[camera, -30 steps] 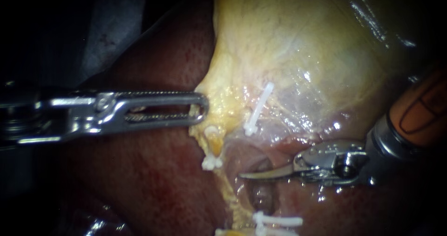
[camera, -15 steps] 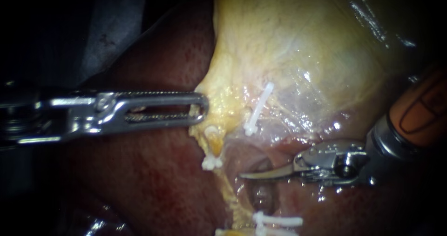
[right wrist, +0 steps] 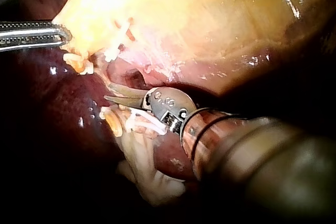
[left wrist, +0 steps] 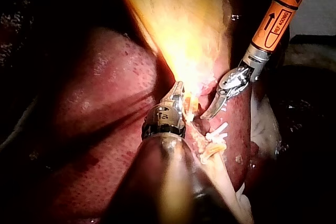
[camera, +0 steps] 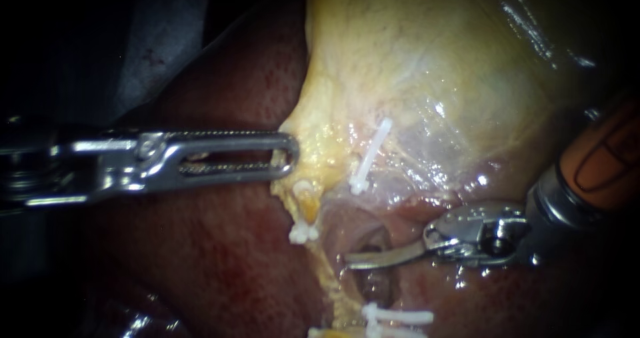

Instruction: Go back from the cut right tube

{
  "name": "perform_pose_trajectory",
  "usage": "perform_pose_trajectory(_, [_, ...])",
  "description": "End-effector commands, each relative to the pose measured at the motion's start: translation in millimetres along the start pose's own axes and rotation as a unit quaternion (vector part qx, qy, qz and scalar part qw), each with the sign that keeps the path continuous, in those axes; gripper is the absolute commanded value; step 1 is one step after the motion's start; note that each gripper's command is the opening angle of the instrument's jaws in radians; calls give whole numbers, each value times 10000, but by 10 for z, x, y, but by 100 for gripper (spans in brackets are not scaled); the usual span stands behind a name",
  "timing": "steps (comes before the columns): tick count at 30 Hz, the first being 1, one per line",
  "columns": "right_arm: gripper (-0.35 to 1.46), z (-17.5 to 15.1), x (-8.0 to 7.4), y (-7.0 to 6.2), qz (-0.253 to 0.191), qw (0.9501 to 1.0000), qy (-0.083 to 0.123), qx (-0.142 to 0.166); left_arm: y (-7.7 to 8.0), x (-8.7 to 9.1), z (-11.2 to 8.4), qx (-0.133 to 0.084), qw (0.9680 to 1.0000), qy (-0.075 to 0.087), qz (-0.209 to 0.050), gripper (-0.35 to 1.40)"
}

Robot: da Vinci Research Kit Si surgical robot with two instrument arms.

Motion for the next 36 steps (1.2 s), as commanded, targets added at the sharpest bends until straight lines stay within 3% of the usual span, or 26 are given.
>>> perform_pose_trajectory(1, [42, 0, 1, 0, -69, 10000, -2, -3, 0, 0, 0, 0, 10000, 1, 1, -35])
perform_pose_trajectory(9, [51, -1, 1, 3, -305, 9995, -11, 4, 0, 0, 0, 0, 10000, 1, 1, -35])
perform_pose_trajectory(26, [39, -14, 0, -1, -393, 9992, -35, 55, 0, 0, 0, 2, 10000, 2, 2, -35])
perform_pose_trajectory(36, [39, -59, 20, -15, -479, 9987, 137, -87, 2, 0, 0, 3, 10000, 3, 4, -35])
